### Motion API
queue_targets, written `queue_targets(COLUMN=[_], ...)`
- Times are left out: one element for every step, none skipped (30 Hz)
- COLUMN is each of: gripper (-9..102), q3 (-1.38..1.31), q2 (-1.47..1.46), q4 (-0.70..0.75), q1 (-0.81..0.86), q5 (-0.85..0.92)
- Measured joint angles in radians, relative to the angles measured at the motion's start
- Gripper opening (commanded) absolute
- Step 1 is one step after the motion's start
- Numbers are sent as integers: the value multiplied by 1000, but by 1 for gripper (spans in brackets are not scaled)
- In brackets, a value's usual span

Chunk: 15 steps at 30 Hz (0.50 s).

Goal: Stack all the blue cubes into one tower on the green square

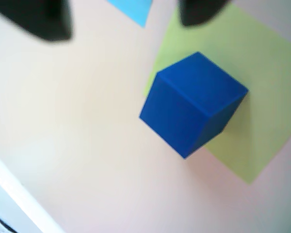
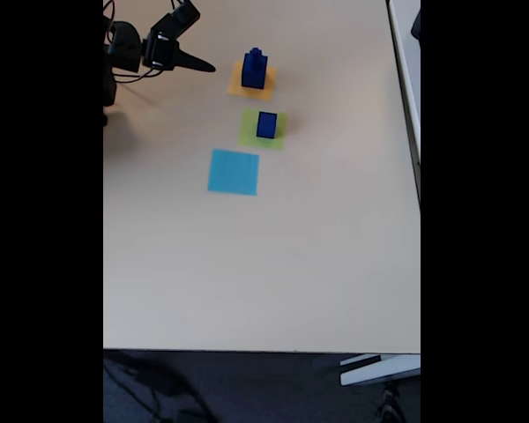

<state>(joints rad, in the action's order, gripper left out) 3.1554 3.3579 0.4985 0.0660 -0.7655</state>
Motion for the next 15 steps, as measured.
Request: queue_targets(gripper=[12,14,14,14,16,18,18,18,18,18,18,18,18,17,18], q3=[8,11,11,11,12,14,14,14,14,14,14,14,14,14,14], q2=[0,0,0,0,0,0,0,0,0,0,0,0,0,0,0], q4=[-5,-6,-12,-20,-29,-35,-41,-44,-44,-44,-44,-44,-44,-44,-44], q1=[6,8,11,11,11,11,11,11,11,14,23,32,43,49,51], q5=[-32,-61,-78,-89,-101,-114,-124,-129,-130,-130,-130,-138,-152,-161,-173])
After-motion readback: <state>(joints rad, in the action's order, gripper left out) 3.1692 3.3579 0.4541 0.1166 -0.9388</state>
